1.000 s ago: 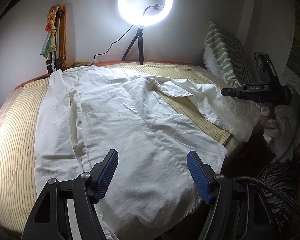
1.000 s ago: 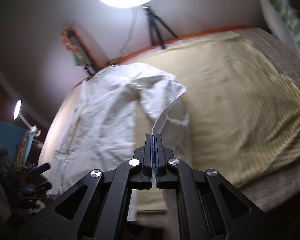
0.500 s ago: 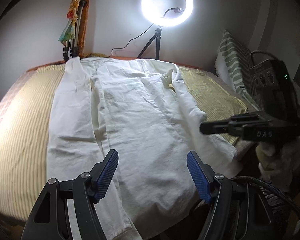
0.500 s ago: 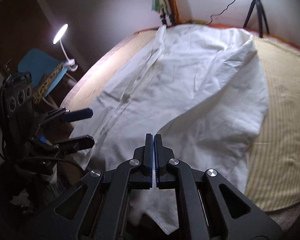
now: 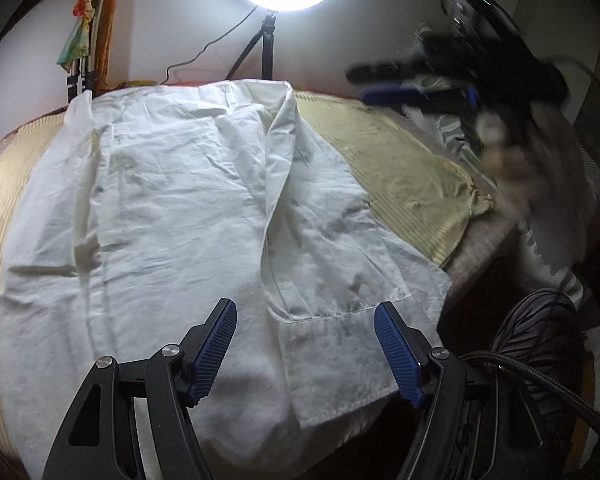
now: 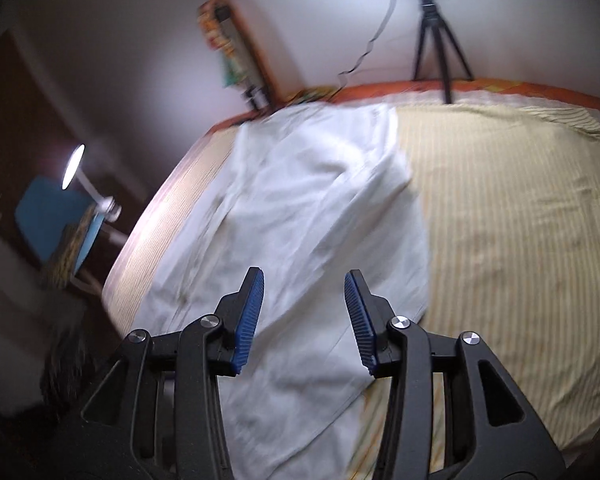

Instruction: Fold small clothes

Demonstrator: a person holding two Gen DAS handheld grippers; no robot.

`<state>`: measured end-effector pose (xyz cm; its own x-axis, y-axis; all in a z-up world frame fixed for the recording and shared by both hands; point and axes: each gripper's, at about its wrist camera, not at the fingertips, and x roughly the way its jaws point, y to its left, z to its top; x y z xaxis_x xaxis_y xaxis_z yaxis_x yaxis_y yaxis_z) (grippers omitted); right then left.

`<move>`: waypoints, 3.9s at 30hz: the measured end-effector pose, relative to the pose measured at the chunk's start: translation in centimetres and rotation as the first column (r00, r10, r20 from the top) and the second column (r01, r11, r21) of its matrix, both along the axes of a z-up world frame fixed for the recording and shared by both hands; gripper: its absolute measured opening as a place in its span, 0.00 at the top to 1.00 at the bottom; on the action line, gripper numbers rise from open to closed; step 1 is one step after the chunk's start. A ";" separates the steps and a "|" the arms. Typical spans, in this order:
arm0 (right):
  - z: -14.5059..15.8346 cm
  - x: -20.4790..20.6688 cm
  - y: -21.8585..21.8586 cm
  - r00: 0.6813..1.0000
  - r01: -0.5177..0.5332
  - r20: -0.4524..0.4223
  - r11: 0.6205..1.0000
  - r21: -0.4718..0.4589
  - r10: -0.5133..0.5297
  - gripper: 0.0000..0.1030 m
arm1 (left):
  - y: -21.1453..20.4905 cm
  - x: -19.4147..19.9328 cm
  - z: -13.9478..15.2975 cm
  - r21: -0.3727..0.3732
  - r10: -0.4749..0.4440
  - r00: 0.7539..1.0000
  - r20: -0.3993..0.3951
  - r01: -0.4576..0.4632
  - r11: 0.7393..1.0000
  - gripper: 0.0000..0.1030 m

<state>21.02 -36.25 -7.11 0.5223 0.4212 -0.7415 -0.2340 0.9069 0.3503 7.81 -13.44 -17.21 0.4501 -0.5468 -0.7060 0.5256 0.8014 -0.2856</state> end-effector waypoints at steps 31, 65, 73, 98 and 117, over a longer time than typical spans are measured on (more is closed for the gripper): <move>-5.9 19.6 13.5 0.991 -0.128 -0.087 0.855 -0.502 0.097 0.96 | 0.1 0.1 -0.9 -0.222 -0.014 0.991 -0.135 -0.016 0.975 1.00; -2.8 -8.3 -7.8 0.976 0.219 -0.018 0.973 0.077 -0.218 0.71 | -5.8 -4.6 1.1 -0.026 -0.063 0.991 0.116 0.067 0.997 0.57; -3.8 -10.2 -11.1 0.955 0.294 -0.010 0.945 0.142 -0.296 0.55 | -11.9 -2.9 -1.0 0.042 -0.099 0.991 0.090 0.096 0.995 0.50; -7.3 1.7 -6.7 0.978 0.196 -0.121 0.955 0.224 -0.172 0.54 | -8.9 -3.5 1.7 -0.211 -0.030 0.998 0.056 0.041 0.977 1.00; -9.9 8.1 -2.6 0.976 0.170 -0.170 0.969 0.180 -0.139 0.93 | -7.0 -3.0 0.7 -0.222 0.014 1.000 0.012 -0.011 0.975 1.00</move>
<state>29.15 -38.85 -16.97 0.4776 0.4870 -0.7313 -0.0256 0.8397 0.5424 4.77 -20.41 -16.50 0.4666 -0.6834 -0.5614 0.5205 0.7254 -0.4505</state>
